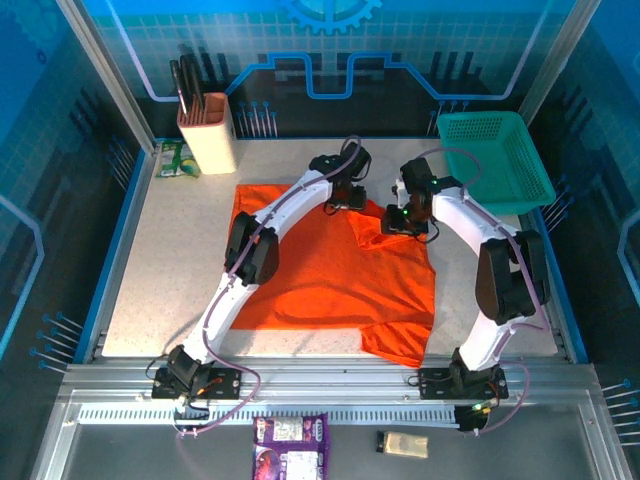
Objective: Fold the inside-out t-shirt
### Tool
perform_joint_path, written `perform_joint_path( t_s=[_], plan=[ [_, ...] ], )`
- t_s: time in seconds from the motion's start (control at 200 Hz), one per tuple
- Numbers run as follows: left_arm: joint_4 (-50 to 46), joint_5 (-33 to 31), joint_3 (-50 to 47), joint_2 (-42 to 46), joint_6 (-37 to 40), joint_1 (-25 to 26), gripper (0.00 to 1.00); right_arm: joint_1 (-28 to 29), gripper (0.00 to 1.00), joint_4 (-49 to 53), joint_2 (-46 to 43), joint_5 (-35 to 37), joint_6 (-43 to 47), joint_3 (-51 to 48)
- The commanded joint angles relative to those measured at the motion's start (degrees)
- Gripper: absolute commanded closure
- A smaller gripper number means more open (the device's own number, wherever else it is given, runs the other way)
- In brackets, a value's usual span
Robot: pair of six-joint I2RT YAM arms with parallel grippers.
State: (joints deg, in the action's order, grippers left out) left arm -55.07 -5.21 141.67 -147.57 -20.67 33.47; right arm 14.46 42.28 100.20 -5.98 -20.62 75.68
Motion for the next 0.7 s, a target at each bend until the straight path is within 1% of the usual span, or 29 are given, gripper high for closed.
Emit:
perform_joint_path(
  t_s=[0.0, 0.045, 0.12, 0.205, 0.29, 0.365, 0.52, 0.615, 0.695],
  plan=[
    [-3.8, -4.9, -0.8, 0.8, 2.9, -1.0, 0.63, -1.0, 0.61, -1.4, -0.6, 0.4, -1.7, -1.1],
    [-2.8, -5.2, -4.1, 2.5, 2.9, -1.6, 0.67, -1.1, 0.60, -1.5, -0.1, 0.4, -1.9, -0.9],
    [1.5, -4.1, -11.8, 6.8, 2.4, -2.9, 0.70, -1.3, 0.60, -2.1, 0.3, 0.0, -2.5, -1.0],
    [6.3, -1.1, -19.8, 11.2, 0.5, -5.1, 0.71, -1.4, 0.60, -3.0, 0.5, -1.2, -3.1, -0.6],
    [9.8, 3.7, -25.0, 13.6, -0.9, -7.0, 0.71, -1.3, 0.60, -4.2, 1.1, -3.4, -3.8, -0.2],
    [12.0, 8.3, -27.5, 14.1, -2.1, -8.3, 0.71, -0.9, 0.60, -4.8, 2.3, -5.4, -4.3, 0.8],
    [17.2, 15.7, -32.1, 14.9, -5.7, -10.1, 0.72, 0.5, 0.59, -5.5, 6.2, -8.1, -5.5, 4.1],
    [19.5, 17.9, -33.7, 15.3, -7.4, -10.6, 0.72, 1.6, 0.58, -6.3, 8.1, -9.3, -7.4, 5.6],
    [20.4, 19.0, -34.1, 15.6, -8.0, -10.8, 0.71, 2.9, 0.54, -6.6, 9.2, -8.6, -9.6, 7.0]
  ],
)
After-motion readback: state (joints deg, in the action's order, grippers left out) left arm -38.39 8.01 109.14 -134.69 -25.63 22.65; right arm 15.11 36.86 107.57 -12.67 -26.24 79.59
